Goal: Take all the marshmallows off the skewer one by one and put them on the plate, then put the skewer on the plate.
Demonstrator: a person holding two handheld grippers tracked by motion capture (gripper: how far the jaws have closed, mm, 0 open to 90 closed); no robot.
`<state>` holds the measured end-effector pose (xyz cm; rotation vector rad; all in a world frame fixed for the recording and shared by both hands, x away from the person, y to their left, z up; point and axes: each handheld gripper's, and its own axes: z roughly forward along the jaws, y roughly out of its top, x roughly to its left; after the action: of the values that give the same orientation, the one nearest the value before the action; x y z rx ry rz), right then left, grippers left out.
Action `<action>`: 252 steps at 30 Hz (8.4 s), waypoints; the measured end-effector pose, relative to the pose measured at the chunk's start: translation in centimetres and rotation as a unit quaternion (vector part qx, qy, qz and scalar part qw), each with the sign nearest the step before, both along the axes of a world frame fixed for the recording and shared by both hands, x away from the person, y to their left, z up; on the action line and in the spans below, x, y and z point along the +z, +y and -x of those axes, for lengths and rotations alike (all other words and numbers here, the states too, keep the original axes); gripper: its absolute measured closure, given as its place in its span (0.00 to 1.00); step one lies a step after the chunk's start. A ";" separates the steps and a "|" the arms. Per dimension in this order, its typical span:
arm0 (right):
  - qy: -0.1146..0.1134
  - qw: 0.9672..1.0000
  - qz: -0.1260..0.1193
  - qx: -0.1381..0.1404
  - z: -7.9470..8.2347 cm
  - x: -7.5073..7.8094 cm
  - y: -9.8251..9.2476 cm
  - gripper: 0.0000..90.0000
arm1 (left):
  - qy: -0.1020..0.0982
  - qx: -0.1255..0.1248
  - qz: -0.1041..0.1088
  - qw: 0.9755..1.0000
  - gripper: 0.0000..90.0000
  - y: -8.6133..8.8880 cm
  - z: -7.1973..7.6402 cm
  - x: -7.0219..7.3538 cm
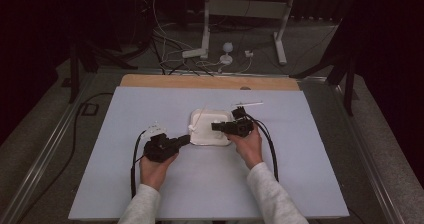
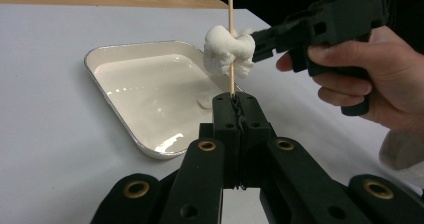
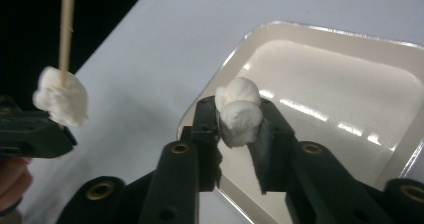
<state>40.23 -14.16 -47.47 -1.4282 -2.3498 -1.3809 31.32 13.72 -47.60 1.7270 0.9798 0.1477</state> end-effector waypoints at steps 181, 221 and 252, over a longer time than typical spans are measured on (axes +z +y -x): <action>-0.067 0.998 0.002 -0.012 3.0 1.5 -2.2 0.16 | 0.064 0.044 -0.001 0.997 1.00 -2.5 -3.8 -1.2; -0.079 0.997 0.003 -0.018 4.1 1.9 -4.8 0.17 | 0.134 0.073 0.019 0.988 0.57 -5.2 -6.3 -4.4; -0.121 0.991 0.043 -0.036 8.5 1.6 -11.9 0.02 | -0.037 0.055 -0.009 0.998 0.01 3.7 0.7 2.1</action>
<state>31.73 -26.11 -45.87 -1.4563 -2.5558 -1.5723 30.60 17.43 -45.55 1.6721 1.0221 0.2919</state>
